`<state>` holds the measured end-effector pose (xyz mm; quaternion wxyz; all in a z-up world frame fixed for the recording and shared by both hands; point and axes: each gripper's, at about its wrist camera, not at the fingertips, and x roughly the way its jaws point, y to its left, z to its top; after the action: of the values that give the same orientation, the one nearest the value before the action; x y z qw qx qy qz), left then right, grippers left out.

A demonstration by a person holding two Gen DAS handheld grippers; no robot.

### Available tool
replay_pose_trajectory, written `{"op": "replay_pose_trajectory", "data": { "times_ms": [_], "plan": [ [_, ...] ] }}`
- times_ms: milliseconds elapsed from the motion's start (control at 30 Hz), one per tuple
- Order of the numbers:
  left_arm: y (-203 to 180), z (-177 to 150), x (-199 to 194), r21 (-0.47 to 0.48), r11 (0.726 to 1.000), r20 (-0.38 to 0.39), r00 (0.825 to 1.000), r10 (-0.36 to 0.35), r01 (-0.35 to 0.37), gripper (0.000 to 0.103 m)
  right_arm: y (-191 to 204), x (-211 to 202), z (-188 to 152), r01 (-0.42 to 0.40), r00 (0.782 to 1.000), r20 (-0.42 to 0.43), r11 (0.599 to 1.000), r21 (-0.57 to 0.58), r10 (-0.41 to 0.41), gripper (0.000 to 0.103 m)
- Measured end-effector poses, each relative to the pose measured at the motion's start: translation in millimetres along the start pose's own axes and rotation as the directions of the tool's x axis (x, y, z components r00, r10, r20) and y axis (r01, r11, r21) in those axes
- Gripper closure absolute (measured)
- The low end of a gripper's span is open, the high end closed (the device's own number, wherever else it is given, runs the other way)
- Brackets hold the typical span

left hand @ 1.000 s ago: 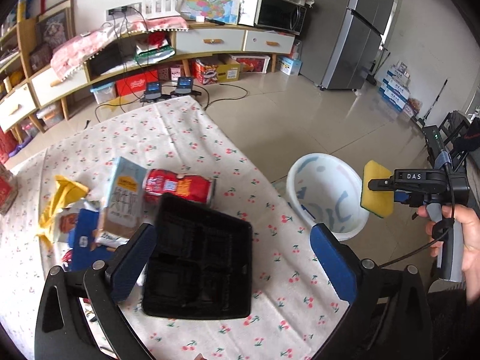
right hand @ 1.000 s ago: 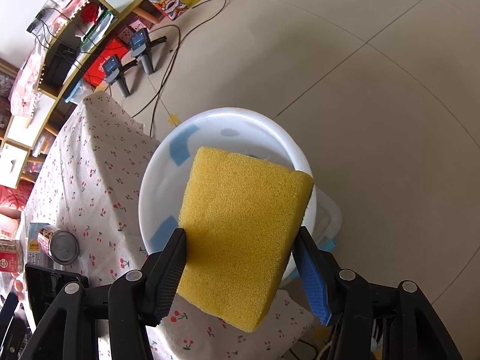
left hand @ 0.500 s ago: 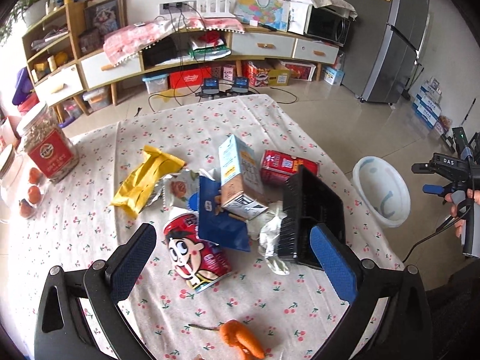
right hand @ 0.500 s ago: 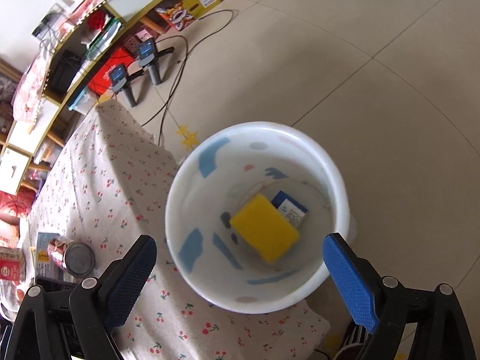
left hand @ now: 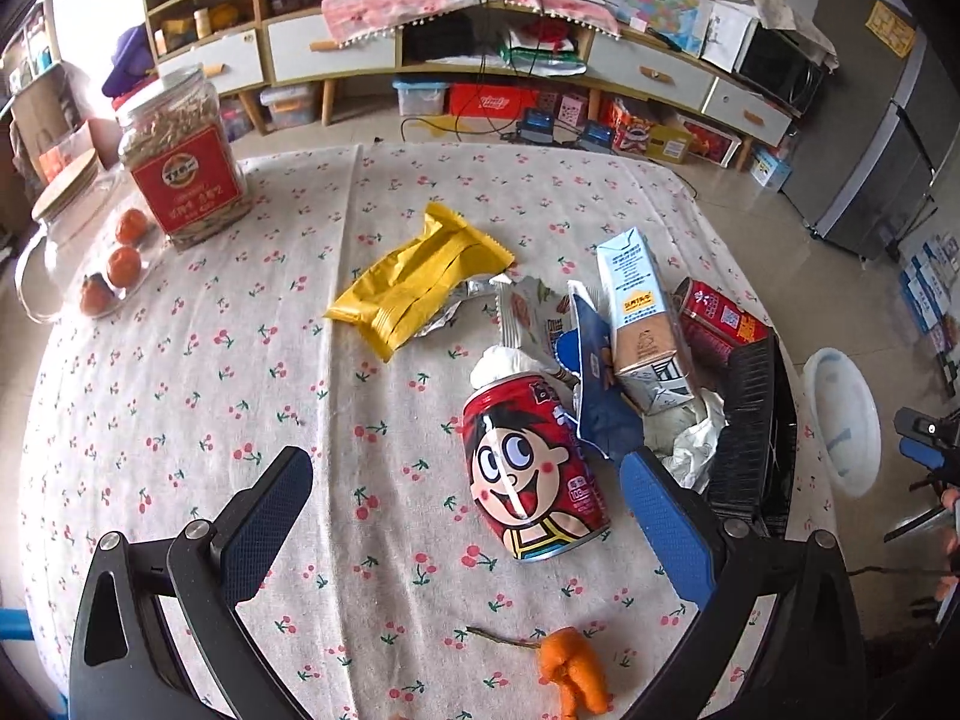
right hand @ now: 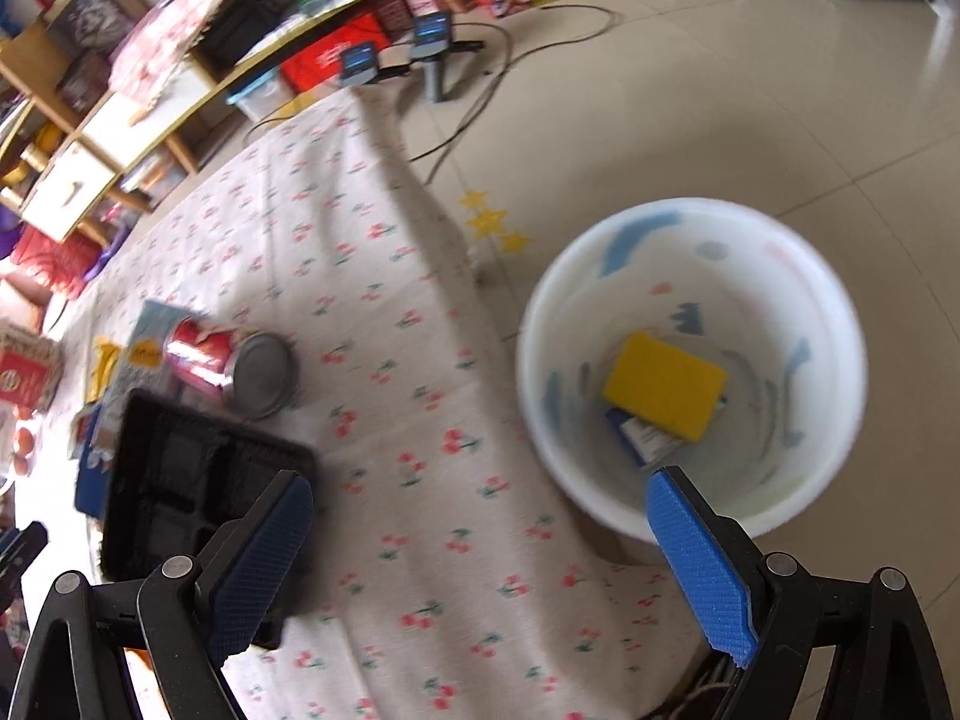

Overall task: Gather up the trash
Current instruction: 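Grasp the red cartoon can with the left tool while the right tool grasps the black tray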

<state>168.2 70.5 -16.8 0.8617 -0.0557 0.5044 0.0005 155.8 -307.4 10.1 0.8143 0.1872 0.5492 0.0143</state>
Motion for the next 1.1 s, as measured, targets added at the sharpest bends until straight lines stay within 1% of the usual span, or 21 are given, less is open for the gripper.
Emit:
{"op": "replay_pose_trajectory", "data": {
  "times_ms": [133,233,300,400,533,700,867,1100],
  "plan": [
    [3.0,-1.2,18.3,-0.048,0.999,-0.069,0.997,-0.023,0.02,0.0,19.3,7.8,-3.1,-0.046,0.999,-0.016,0.999,-0.015,0.046,0.009],
    [2.0,-1.6,35.3,-0.083,0.996,-0.122,0.991,-0.05,0.04,0.0,29.6,14.8,-4.1,-0.051,0.998,-0.035,0.998,-0.028,0.05,0.009],
    [-2.1,-1.4,44.8,-0.081,0.995,-0.142,0.988,-0.065,0.054,0.003,33.7,19.0,-4.8,-0.049,0.998,-0.044,0.998,-0.03,0.047,0.009],
    [-15.3,-1.4,55.4,-0.035,0.998,-0.155,0.986,-0.052,0.047,0.013,35.8,23.0,-5.7,-0.051,0.997,-0.057,0.998,-0.021,0.05,0.009],
    [-23.2,-3.4,69.2,-0.013,0.997,-0.189,0.979,-0.079,0.078,0.033,35.6,27.7,-7.1,-0.069,0.995,-0.073,0.998,-0.001,0.068,0.009],
    [-23.6,-3.8,68.0,-0.007,0.996,-0.179,0.98,-0.093,0.093,0.034,40.4,32.1,-9.3,-0.067,0.994,-0.09,0.998,-0.012,0.066,0.009],
    [-16.7,-7.6,53.5,-0.003,0.994,-0.164,0.98,-0.111,0.112,0.035,52.3,41.7,-12.2,-0.076,0.991,-0.116,0.997,-0.028,0.072,0.009],
    [4.4,-15.0,26.2,-0.028,0.99,-0.122,0.983,-0.14,0.137,0.041,74.2,58.7,-12.5,-0.106,0.985,-0.141,0.993,-0.051,0.098,0.009]
  ]
}}
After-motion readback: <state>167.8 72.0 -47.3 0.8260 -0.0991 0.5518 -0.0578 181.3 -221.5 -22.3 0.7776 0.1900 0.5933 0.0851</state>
